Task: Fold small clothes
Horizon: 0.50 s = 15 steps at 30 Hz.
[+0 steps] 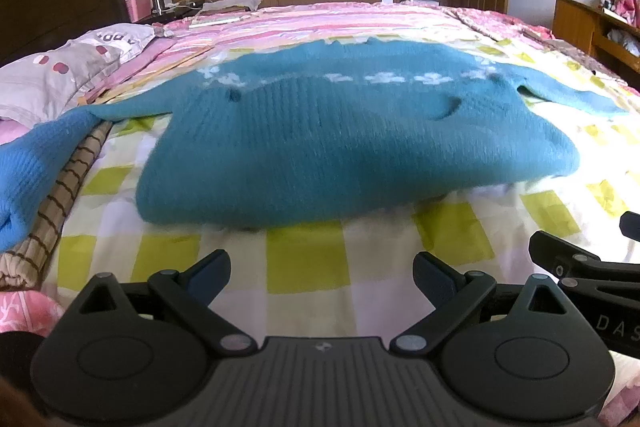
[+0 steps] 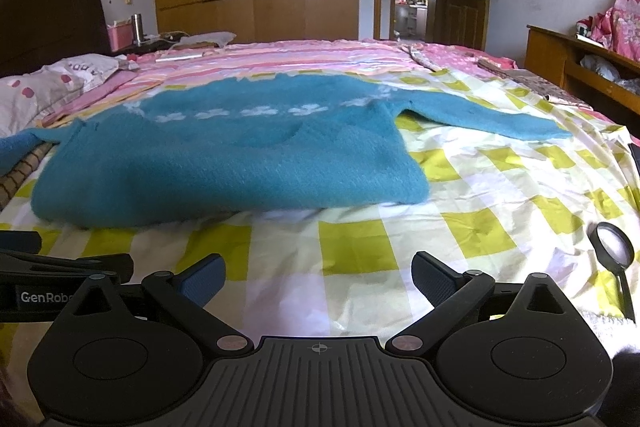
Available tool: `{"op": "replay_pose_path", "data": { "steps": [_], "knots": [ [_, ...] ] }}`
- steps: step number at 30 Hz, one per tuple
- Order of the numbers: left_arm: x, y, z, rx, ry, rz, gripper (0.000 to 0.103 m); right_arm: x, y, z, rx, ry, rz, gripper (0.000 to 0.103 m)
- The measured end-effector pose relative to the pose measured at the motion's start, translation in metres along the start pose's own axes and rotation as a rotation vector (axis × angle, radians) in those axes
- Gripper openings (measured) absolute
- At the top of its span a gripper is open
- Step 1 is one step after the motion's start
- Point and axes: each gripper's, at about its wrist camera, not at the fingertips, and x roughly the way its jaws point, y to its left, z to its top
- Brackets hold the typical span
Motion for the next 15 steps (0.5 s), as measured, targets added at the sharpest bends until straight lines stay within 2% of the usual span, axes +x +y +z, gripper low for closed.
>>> {"op": "replay_pose_path", "data": {
  "steps": [15],
  "knots": [
    [0.009,0.029,0.036,-0.056,-0.058,-0.011,0.102,0.020,0.019,0.049,-0.029,0.009,0.113,0.090]
  ]
}}
